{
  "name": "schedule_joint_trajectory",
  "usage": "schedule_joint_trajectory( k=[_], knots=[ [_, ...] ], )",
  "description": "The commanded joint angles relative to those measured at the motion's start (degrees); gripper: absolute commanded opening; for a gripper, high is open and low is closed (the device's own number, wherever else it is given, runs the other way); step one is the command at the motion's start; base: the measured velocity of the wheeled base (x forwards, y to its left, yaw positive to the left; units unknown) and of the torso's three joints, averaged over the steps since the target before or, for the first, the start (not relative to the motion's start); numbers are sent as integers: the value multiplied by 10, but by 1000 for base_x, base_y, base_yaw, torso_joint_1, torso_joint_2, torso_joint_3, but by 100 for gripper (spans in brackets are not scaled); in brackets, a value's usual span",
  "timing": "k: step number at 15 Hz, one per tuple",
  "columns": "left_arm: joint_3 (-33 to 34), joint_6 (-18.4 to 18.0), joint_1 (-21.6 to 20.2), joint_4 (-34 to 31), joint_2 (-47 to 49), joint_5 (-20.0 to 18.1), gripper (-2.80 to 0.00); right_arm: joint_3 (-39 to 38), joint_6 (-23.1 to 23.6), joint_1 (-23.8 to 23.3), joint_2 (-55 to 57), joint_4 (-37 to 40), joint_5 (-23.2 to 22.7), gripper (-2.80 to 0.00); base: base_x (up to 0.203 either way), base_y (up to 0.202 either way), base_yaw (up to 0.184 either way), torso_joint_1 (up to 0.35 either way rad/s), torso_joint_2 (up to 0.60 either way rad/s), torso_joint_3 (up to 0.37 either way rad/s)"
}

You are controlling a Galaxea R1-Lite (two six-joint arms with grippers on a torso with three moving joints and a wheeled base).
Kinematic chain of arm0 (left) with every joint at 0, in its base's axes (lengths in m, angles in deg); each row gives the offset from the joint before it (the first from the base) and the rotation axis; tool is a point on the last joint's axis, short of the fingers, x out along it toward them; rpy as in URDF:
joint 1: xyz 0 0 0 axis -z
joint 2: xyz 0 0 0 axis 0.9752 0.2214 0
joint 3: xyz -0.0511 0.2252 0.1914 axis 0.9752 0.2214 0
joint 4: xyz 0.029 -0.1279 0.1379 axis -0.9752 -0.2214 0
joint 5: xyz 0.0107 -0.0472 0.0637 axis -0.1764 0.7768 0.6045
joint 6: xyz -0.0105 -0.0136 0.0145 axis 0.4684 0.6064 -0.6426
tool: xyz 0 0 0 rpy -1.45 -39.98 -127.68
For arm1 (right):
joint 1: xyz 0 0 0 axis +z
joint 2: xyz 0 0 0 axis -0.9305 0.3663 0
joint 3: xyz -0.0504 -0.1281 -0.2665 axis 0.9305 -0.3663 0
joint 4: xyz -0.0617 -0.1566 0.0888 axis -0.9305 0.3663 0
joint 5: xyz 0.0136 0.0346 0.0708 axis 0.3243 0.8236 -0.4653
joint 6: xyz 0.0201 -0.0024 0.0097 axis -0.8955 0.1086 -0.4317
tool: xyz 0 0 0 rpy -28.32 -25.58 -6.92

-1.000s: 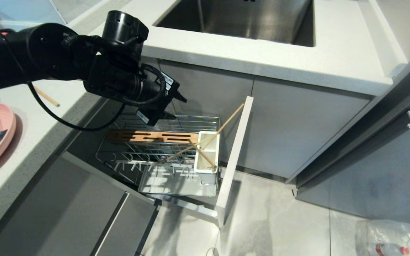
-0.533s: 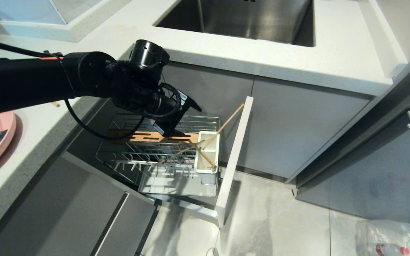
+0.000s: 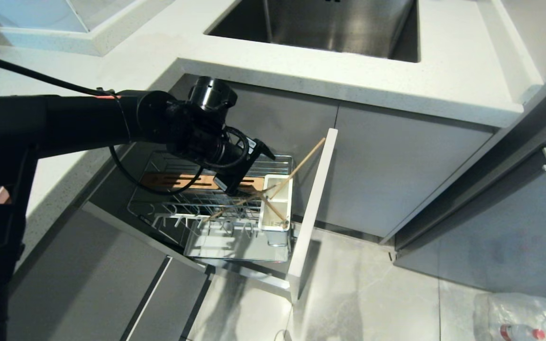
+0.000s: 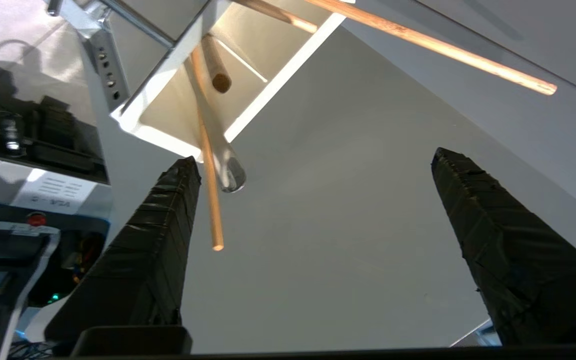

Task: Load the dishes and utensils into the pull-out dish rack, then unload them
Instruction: Take the chopsticks out of the cupboard

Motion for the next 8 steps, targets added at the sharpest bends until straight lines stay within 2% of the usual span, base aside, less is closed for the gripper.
schedule_joint_trajectory(
  k=[1,8],
  knots=[
    [0,4,4,10,2,-7,0,0,0,0,0,0,0,-280,0,0,0,0,0,0],
    [0,3,23,93,37,-12,0,0,0,0,0,0,0,-280,0,0,0,0,0,0]
  ],
)
